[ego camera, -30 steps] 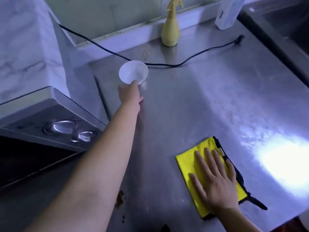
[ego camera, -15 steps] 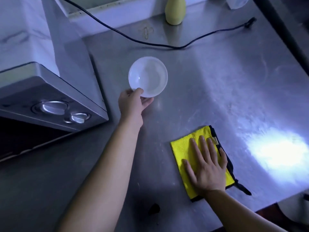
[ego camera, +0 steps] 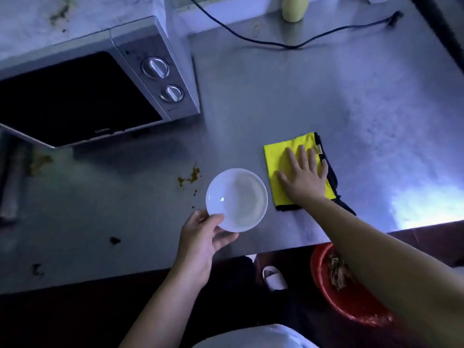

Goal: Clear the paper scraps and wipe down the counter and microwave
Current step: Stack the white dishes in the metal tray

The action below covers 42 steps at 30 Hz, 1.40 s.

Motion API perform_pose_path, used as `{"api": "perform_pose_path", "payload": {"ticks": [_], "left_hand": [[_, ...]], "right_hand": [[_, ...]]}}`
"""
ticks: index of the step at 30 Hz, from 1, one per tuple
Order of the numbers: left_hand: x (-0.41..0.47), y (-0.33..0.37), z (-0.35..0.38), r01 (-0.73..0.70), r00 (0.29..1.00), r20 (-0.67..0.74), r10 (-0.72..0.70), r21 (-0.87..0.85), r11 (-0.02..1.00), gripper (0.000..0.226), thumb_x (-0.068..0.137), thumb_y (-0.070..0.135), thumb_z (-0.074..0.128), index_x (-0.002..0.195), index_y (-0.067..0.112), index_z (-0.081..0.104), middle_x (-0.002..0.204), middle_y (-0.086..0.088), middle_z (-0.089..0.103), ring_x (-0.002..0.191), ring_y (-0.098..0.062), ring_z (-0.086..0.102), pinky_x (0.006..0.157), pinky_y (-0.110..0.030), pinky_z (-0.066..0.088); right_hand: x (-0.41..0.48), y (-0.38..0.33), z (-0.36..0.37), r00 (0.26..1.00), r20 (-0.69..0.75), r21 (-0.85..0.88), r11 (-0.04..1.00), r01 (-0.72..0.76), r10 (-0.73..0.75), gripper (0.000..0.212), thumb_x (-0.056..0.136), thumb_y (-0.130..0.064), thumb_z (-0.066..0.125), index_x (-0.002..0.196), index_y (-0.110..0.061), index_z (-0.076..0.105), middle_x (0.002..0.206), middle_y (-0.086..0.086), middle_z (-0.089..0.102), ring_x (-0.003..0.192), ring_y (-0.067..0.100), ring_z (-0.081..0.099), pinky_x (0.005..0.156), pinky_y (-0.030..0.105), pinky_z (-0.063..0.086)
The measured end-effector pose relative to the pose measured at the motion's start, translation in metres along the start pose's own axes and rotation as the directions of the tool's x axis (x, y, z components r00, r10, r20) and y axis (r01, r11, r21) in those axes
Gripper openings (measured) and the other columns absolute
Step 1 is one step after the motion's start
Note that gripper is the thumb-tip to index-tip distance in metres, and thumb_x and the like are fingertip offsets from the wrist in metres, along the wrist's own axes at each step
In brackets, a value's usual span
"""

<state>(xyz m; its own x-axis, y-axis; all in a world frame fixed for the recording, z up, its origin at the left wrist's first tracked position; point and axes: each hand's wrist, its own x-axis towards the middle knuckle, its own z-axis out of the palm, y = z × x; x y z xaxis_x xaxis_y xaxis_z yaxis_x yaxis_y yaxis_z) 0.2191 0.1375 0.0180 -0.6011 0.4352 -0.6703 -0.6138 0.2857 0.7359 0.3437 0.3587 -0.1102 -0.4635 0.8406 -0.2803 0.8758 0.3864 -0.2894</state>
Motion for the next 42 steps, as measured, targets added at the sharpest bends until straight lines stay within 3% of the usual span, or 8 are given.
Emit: {"api": "perform_pose_path", "payload": {"ticks": [2, 5, 8, 13, 22, 29, 34, 42], "left_hand": [[-0.020, -0.008, -0.019, -0.004, 1.000, -0.025, 0.004, -0.012, 1.000, 0.014, 0.090, 0.002, 0.063, 0.082, 0.007, 0.053, 0.087, -0.015, 0.071, 0.082, -0.032, 0.073, 0.066, -0.038, 0.059], [-0.043, -0.011, -0.049, -0.019, 0.999, -0.040, 0.018, -0.030, 0.999, 0.010, 0.091, 0.002, 0.063, 0.086, 0.004, 0.055, 0.083, -0.015, 0.068, 0.074, -0.029, 0.072, 0.065, -0.037, 0.060], [-0.059, -0.005, -0.086, -0.067, 0.997, -0.054, 0.063, -0.078, 0.995, 0.010, 0.092, 0.002, 0.062, 0.084, 0.005, 0.056, 0.083, -0.014, 0.068, 0.073, -0.026, 0.071, 0.065, -0.035, 0.059], [-0.074, 0.011, -0.173, -0.158, 0.987, -0.059, 0.150, -0.158, 0.975, 0.012, 0.092, 0.004, 0.063, 0.084, 0.008, 0.056, 0.087, -0.013, 0.066, 0.073, -0.024, 0.069, 0.060, -0.033, 0.057], [-0.090, 0.035, -0.393, -0.304, 0.942, -0.212, 0.259, -0.219, 0.927, 0.010, 0.093, 0.012, 0.066, 0.089, 0.006, 0.060, 0.091, -0.007, 0.073, 0.085, -0.023, 0.073, 0.062, -0.038, 0.060], [-0.104, 0.050, -0.508, -0.319, 0.918, -0.312, 0.244, -0.214, 0.923, 0.006, 0.095, 0.010, 0.061, 0.093, 0.004, 0.062, 0.094, -0.009, 0.074, 0.089, -0.020, 0.073, 0.067, -0.035, 0.060], [-0.087, 0.065, -0.555, -0.308, 0.901, -0.392, 0.183, -0.283, 0.908, 0.006, 0.095, 0.004, 0.060, 0.095, 0.000, 0.065, 0.087, -0.010, 0.069, 0.080, -0.021, 0.070, 0.066, -0.034, 0.056], [-0.024, 0.130, -0.647, -0.238, 0.870, -0.481, 0.106, -0.222, 0.946, 0.006, 0.097, 0.006, 0.057, 0.093, 0.007, 0.062, 0.097, -0.010, 0.067, 0.087, -0.022, 0.066, 0.074, -0.035, 0.056]], "right_hand": [[-0.031, -0.003, -0.013, 0.998, -0.008, 0.125, 0.990, 0.065, -0.064, 0.062, 0.097, -0.042, 0.053, 0.154, -0.027, 0.035, 0.160, 0.007, 0.033, 0.150, 0.028, 0.023, 0.118, 0.052, 0.017], [-0.108, -0.032, -0.023, 0.991, -0.024, 0.537, 0.834, 0.124, -0.132, 0.038, 0.094, -0.021, 0.063, 0.132, -0.020, 0.063, 0.124, 0.002, 0.069, 0.111, 0.023, 0.064, 0.092, 0.037, 0.048], [-0.175, -0.084, -0.030, 0.987, -0.052, 0.768, 0.626, 0.135, -0.149, 0.021, 0.096, -0.019, 0.065, 0.112, -0.032, 0.071, 0.106, -0.009, 0.074, 0.094, 0.004, 0.067, 0.077, 0.022, 0.050], [-0.233, -0.191, -0.031, 0.954, -0.086, 0.889, 0.411, 0.203, -0.286, 0.027, 0.093, -0.007, 0.067, 0.101, -0.033, 0.072, 0.088, -0.005, 0.074, 0.077, 0.007, 0.068, 0.068, 0.014, 0.049], [-0.297, -0.391, 0.032, 0.926, 0.079, 0.885, 0.455, 0.105, -0.368, 0.029, 0.089, -0.001, 0.066, 0.094, -0.028, 0.075, 0.081, 0.010, 0.074, 0.081, 0.026, 0.071, 0.081, 0.041, 0.058], [-0.325, -0.517, 0.077, 0.903, 0.196, 0.891, 0.454, -0.001, -0.382, 0.033, 0.088, 0.005, 0.062, 0.085, -0.023, 0.077, 0.075, 0.008, 0.070, 0.072, 0.023, 0.074, 0.062, 0.028, 0.059], [-0.286, -0.586, 0.081, 0.917, 0.038, 0.805, 0.556, 0.208, -0.397, 0.034, 0.091, 0.004, 0.057, 0.087, -0.025, 0.071, 0.069, 0.002, 0.063, 0.067, 0.021, 0.061, 0.067, 0.050, 0.062], [-0.159, -0.762, 0.114, 0.918, 0.052, 0.771, 0.601, 0.214, -0.393, 0.025, 0.085, 0.002, 0.055, 0.097, -0.013, 0.071, 0.081, 0.014, 0.064, 0.073, 0.029, 0.062, 0.065, 0.048, 0.061]]}}
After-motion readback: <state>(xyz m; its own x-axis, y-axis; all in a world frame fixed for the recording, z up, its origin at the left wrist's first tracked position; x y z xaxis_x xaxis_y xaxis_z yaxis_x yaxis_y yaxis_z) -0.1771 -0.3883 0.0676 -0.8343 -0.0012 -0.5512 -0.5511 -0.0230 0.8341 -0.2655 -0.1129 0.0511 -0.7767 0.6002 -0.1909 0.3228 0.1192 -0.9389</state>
